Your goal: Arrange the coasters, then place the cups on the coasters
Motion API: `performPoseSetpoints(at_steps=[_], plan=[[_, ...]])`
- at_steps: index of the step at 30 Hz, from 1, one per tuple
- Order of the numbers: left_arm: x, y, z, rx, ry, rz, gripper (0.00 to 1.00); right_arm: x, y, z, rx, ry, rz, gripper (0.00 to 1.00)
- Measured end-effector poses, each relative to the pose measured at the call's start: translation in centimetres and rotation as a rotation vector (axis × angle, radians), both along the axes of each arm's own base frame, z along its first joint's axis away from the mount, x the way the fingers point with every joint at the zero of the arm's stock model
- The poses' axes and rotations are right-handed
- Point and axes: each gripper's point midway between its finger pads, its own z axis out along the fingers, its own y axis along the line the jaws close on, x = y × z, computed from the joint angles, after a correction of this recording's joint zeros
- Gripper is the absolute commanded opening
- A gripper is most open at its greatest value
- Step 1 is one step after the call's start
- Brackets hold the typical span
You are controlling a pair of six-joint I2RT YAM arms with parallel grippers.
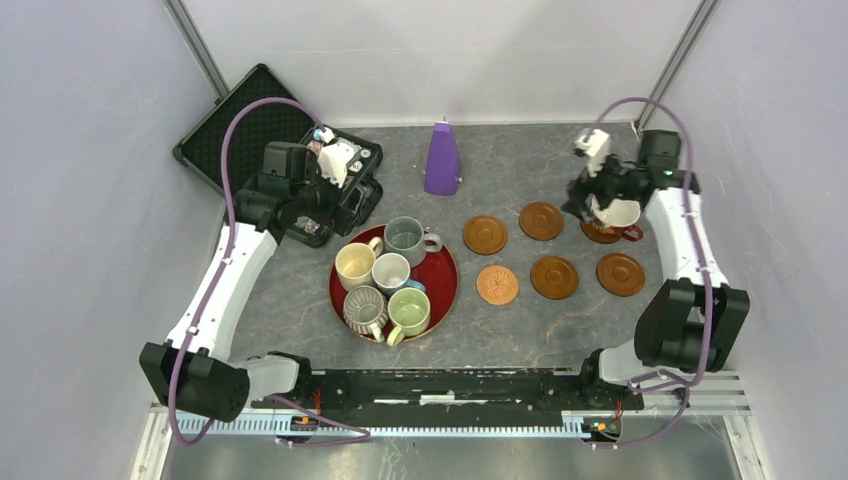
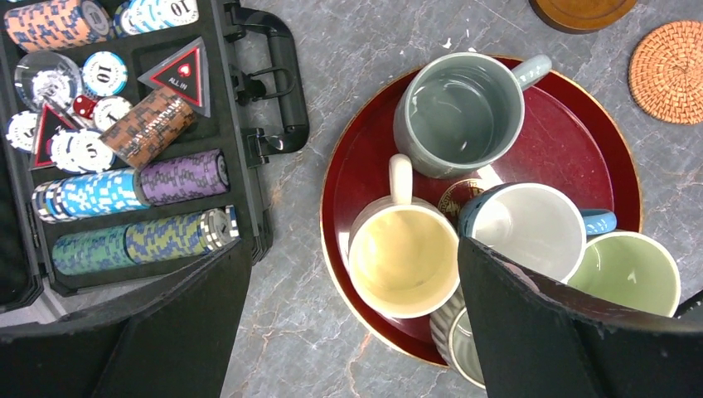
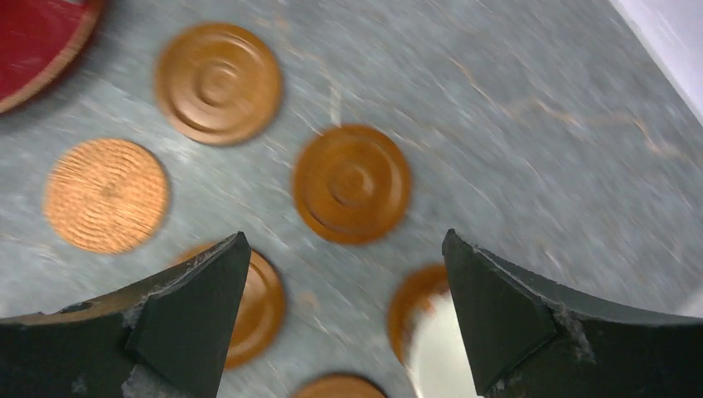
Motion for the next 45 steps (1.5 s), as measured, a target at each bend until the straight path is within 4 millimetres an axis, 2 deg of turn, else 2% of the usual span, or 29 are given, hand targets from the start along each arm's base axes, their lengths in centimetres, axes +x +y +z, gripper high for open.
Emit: performPoseSetpoints(at_steps=[4, 9, 13, 16, 20, 26, 33, 38, 45], plan=[[-0.1, 0.7, 0.6, -0.003, -0.018, 0.030, 1.00, -1.3, 8.0, -0.9, 0.029, 0.027, 0.108, 0.94], [0.0, 2.0, 0.9, 0.000, -0.027, 0.074, 1.00, -4.1, 15.5, -3.9, 0.002, 0.089, 0.258, 0.94], [0.0, 2.3, 0.6, 0.005, -0.018, 0.086, 1.00, -5.6, 20.2, -5.6, -0.051, 0.083, 0.413, 0.92], [0.0, 2.4, 0.5, 0.005, -0.015, 0.087, 1.00, -5.9, 22.9, -7.2, -0.088, 0.094, 0.504, 0.91], [0.0, 2.5, 0.5, 0.005, -0.015, 0.089, 1.00, -4.8, 25.7, -8.7, -0.130, 0.093, 0.576, 0.90], [-0.4, 2.7, 0.3, 0.006, -0.017, 0.097, 1.00, -3.3, 29.7, -9.4, -0.165, 0.049, 0.642, 0.89], [-1.2, 3.3, 0.2, 0.009, -0.023, 0.113, 1.00, -3.4, 33.3, -10.5, -0.208, 0.016, 0.724, 0.74], [-1.3, 3.8, 0.0, 0.019, -0.022, 0.128, 1.00, -3.4, 34.9, -11.5, -0.233, 0.005, 0.763, 0.59], [-1.4, 4.0, -0.3, 0.027, -0.014, 0.136, 1.00, -3.5, 35.1, -12.3, -0.257, 0.021, 0.774, 0.57]])
